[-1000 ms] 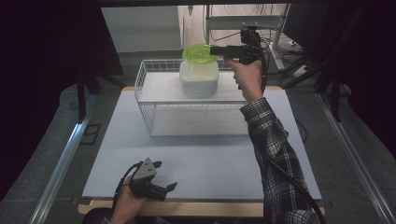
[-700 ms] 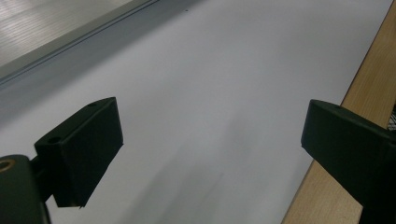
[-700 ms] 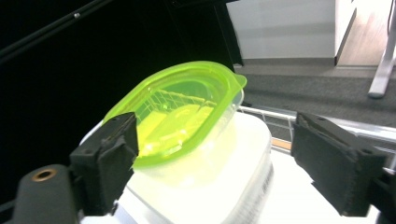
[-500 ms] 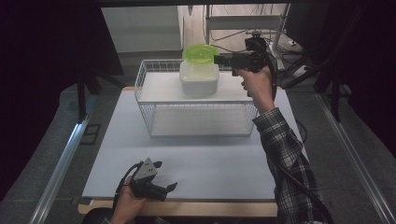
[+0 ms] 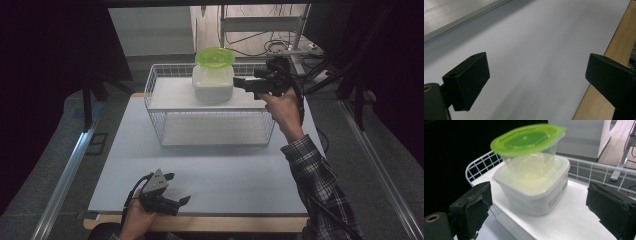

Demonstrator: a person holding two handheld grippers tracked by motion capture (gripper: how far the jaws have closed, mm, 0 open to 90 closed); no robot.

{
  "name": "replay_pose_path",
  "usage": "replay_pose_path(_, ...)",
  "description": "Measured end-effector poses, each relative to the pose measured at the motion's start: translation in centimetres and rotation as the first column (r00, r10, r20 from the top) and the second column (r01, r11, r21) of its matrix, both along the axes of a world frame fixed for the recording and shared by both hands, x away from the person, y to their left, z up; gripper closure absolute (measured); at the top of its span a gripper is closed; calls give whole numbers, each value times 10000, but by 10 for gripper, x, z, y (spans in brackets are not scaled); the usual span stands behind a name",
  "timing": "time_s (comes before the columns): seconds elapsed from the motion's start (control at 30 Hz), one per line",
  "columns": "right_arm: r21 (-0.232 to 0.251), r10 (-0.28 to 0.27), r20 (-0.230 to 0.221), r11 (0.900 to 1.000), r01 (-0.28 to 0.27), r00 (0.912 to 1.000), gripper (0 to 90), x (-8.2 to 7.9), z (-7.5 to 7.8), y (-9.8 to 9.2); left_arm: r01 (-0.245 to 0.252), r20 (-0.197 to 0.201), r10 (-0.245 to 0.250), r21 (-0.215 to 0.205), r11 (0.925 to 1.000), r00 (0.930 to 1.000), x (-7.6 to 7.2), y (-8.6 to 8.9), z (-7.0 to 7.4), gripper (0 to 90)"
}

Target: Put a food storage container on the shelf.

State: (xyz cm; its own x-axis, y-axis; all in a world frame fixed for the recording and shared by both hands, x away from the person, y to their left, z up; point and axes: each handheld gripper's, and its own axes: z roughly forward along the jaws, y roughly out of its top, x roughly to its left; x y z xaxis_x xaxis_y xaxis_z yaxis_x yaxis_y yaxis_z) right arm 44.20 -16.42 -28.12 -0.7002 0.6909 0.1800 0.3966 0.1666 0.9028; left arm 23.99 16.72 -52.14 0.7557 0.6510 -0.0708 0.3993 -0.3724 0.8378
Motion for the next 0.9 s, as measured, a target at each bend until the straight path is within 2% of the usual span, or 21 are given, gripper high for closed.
replay_pose_path(0.27, -449, 255, 197, 9987, -246, 9995, 60, -22, -18, -2, 59, -74, -60, -142, 9999, 10000, 1, 0, 0, 52)
replay_pose_path(0.63, -944, 572, 340, 9941, -538, 9978, 32, -48, -45, -1, 51, -59, -51, -20, 10000, 10000, 1, 0, 0, 52)
replay_pose_path(0.9, -1156, 641, 286, 9915, -604, 9975, 30, -63, -67, -5, 37, -38, -37, 53, 10000, 10000, 0, -1, -1, 52)
